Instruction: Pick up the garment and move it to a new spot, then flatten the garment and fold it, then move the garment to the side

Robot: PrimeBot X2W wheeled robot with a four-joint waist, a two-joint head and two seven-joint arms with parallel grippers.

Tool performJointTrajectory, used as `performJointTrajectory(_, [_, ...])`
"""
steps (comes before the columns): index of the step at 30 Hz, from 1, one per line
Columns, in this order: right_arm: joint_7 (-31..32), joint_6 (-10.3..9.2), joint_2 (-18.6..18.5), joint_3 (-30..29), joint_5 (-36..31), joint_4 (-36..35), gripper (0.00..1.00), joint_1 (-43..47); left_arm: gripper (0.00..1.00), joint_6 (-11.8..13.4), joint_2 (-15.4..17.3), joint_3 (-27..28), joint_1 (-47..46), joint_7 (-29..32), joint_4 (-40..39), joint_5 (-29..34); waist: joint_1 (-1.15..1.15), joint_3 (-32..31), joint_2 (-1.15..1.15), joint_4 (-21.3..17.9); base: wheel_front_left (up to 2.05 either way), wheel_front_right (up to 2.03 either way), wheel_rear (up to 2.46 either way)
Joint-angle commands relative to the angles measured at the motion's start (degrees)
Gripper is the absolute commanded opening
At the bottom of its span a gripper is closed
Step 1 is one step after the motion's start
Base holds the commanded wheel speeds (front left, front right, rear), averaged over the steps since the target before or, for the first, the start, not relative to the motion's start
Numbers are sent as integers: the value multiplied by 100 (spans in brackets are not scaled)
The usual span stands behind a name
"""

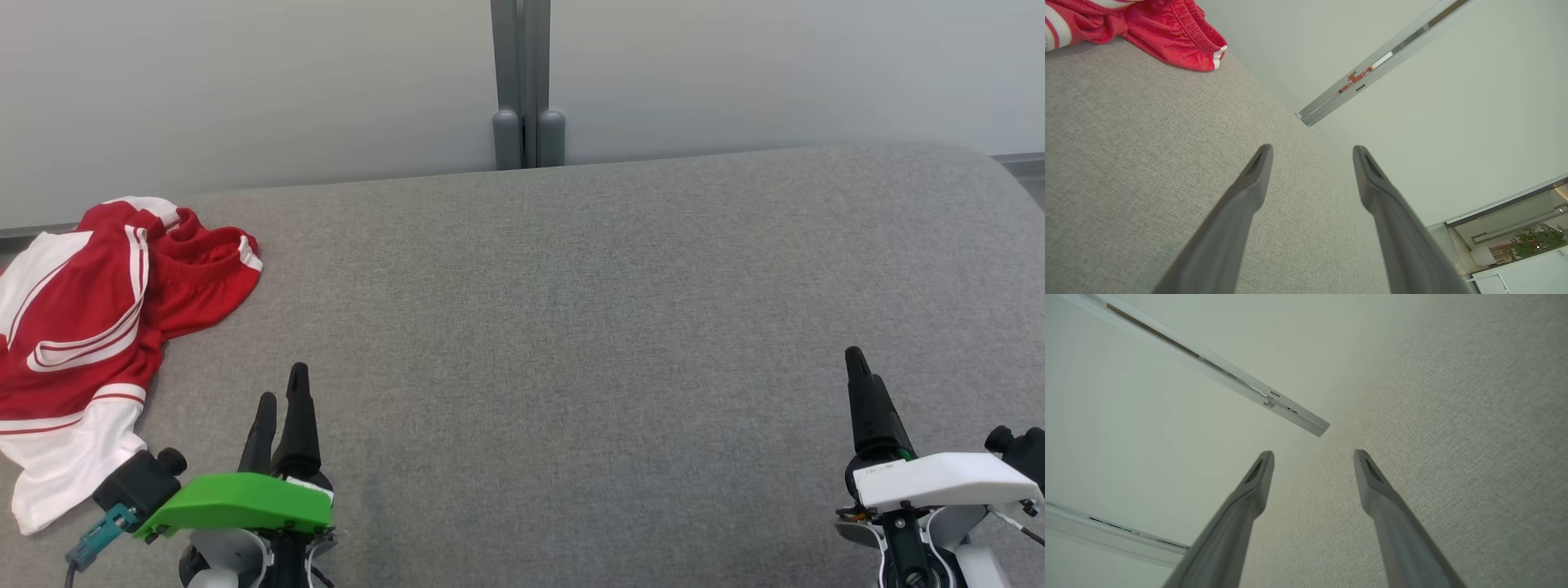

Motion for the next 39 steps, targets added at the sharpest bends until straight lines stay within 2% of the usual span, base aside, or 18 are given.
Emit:
performJointTrajectory(1, [-58,14,-34,24,-230,-97,100,-16,100,29,39,-53,-76,-59,-81,281,0,-3,0,1,0,0,0])
performJointTrajectory(15, [-307,15,-43,68,-1528,-47,100,40,100,210,48,-282,34,-307,-3,1646,0,-26,0,9,0,0,0])
performJointTrajectory(39, [-662,17,-54,228,-3212,-153,100,24,100,354,62,-546,43,-662,264,3036,0,-7,0,7,0,0,0])
